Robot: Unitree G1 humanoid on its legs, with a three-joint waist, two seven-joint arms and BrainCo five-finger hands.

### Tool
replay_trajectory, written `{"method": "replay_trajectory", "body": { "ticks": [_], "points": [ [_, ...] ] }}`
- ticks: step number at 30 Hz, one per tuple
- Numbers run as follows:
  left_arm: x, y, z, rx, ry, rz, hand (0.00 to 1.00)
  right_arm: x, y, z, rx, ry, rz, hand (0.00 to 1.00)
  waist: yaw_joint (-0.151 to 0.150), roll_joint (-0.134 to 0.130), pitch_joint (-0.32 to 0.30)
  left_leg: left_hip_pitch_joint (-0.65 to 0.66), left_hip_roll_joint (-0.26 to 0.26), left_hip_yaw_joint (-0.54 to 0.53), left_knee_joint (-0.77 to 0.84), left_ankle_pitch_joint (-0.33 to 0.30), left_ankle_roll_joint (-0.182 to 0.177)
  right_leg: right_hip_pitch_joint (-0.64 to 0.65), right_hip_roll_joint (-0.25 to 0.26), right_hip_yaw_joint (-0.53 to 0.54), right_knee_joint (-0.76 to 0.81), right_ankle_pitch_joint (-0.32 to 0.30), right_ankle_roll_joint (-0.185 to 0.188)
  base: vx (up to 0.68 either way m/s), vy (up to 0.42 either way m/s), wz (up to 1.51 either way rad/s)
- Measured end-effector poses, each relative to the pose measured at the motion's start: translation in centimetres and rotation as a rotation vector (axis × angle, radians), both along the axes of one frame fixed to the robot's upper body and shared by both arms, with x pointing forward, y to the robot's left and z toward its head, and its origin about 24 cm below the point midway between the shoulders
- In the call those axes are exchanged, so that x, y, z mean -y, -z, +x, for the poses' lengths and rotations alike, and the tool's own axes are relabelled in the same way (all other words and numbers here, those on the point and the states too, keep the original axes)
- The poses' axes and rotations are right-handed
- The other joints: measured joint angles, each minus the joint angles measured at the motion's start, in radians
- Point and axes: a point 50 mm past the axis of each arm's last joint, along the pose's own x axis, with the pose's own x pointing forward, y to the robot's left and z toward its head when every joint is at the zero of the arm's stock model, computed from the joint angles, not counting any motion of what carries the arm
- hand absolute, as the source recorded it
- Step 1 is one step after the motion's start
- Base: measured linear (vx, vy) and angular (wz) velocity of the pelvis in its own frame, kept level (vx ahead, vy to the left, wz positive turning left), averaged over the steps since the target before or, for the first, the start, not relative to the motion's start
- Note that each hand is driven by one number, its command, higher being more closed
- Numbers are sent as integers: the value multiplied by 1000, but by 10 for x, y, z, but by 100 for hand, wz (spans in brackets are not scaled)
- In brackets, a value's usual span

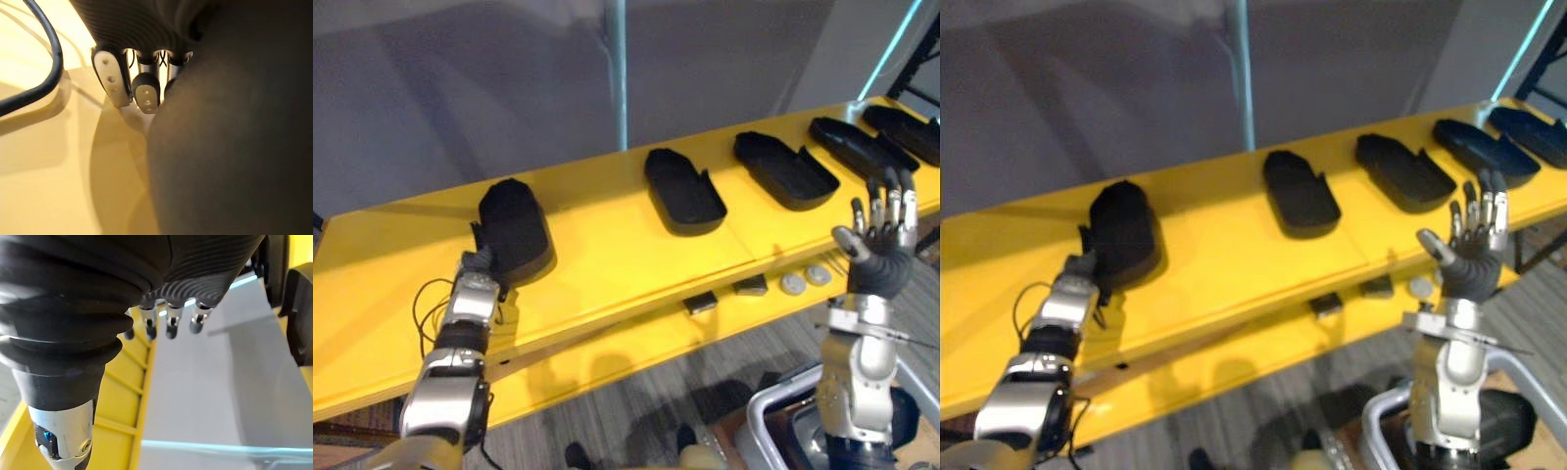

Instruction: Walk over and take plastic housings, then place them on the shelf

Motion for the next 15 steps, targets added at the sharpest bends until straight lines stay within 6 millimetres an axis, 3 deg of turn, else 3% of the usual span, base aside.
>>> {"method": "replay_trajectory", "body": {
  "ticks": [15],
  "points": [
    [10, -5, 8, 41, 24, -30, 100, -6, 4, 1, -15, -21, 24, 0, -16, -8, 5, 4, 4, 18, 0, 0, 0, -9, 4, 22, -1, 7, -3, -3, 0, -4]
  ]
}}
